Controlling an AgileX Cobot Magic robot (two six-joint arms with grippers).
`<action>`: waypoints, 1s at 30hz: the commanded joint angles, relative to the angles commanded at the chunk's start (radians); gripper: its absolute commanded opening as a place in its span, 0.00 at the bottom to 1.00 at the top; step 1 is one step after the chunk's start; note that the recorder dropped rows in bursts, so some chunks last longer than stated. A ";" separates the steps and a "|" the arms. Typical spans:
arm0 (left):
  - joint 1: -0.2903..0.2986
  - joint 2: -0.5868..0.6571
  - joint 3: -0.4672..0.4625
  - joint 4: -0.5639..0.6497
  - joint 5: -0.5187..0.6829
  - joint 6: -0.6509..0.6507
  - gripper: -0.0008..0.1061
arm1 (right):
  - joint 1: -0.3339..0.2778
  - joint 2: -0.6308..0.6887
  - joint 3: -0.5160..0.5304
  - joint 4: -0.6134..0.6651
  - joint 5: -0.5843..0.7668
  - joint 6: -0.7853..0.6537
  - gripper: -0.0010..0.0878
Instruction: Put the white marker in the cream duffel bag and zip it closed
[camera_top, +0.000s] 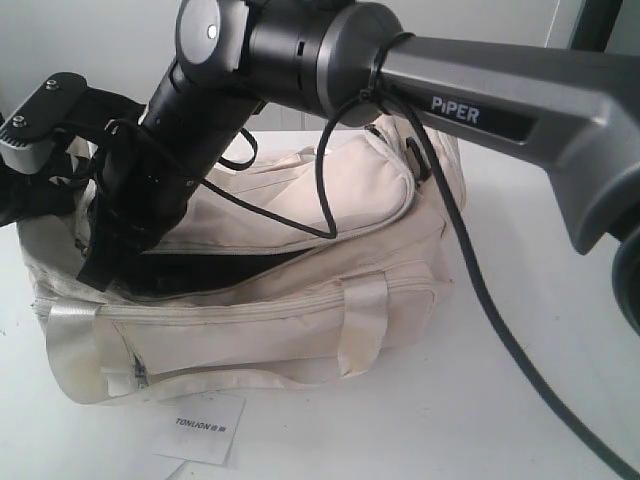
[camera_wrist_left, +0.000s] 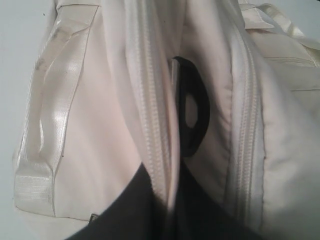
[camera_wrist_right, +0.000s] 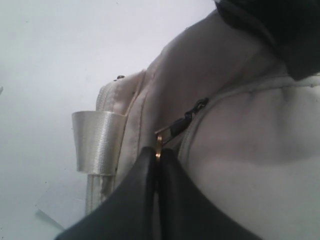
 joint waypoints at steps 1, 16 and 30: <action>0.000 0.000 0.000 0.000 -0.002 0.000 0.01 | 0.000 0.000 0.000 0.000 0.002 0.010 0.01; 0.000 0.000 0.000 -0.005 -0.022 -0.006 0.01 | 0.000 0.000 0.000 -0.001 0.073 0.061 0.01; 0.000 0.000 0.000 -0.006 -0.022 -0.006 0.01 | -0.002 -0.031 0.000 -0.070 0.094 0.087 0.01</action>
